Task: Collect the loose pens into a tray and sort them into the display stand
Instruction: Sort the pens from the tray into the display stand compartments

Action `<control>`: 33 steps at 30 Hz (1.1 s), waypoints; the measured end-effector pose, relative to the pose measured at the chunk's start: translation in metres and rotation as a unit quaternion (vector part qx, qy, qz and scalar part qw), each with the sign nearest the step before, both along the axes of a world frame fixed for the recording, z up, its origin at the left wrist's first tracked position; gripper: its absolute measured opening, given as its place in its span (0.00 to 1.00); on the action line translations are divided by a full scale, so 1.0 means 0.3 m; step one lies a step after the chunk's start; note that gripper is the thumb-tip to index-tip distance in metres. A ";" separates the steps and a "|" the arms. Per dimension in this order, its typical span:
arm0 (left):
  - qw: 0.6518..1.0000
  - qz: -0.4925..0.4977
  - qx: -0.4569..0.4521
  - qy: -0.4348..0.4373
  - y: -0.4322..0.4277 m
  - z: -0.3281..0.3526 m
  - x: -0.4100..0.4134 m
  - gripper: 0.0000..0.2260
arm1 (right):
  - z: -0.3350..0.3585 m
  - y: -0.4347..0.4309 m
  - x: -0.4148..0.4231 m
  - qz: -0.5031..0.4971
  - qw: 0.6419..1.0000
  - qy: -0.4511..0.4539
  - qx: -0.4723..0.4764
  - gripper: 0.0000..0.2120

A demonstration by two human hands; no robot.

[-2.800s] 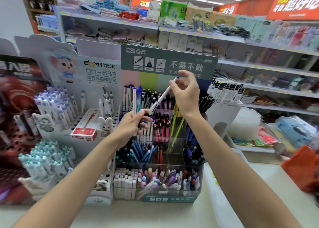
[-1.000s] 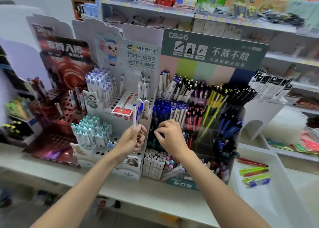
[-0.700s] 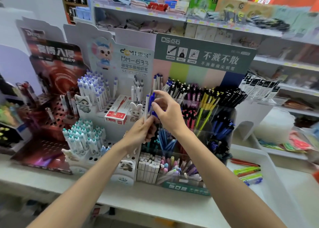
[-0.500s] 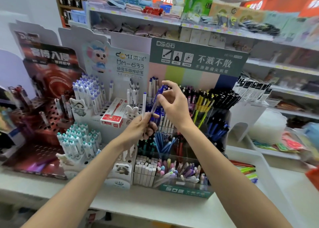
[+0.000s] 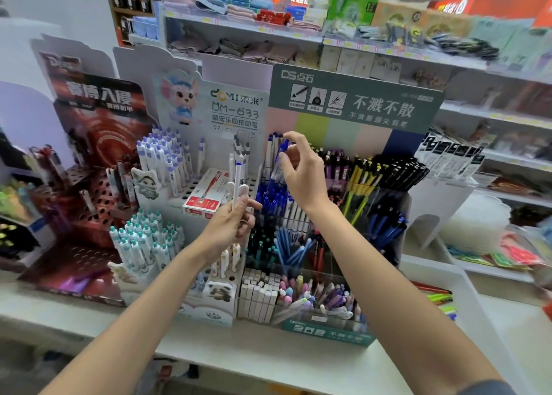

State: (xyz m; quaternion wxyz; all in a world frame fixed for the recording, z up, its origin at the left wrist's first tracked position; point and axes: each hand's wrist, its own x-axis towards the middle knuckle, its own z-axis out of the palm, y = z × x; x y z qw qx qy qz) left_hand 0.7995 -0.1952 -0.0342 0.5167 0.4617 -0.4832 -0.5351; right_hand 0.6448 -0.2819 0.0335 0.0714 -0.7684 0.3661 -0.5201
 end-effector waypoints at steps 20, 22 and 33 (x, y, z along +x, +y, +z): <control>0.999 0.007 0.013 0.035 0.003 -0.016 0.001 0.23 | -0.058 -0.012 0.012 0.009 0.991 0.108 0.078 0.05; 0.999 0.012 0.015 0.033 -0.002 -0.020 -0.001 0.23 | -0.026 -0.040 0.021 0.004 0.985 0.132 0.108 0.03; 0.999 0.015 0.007 0.048 0.000 -0.013 0.007 0.23 | 0.018 -0.076 0.028 0.027 0.976 0.166 0.138 0.04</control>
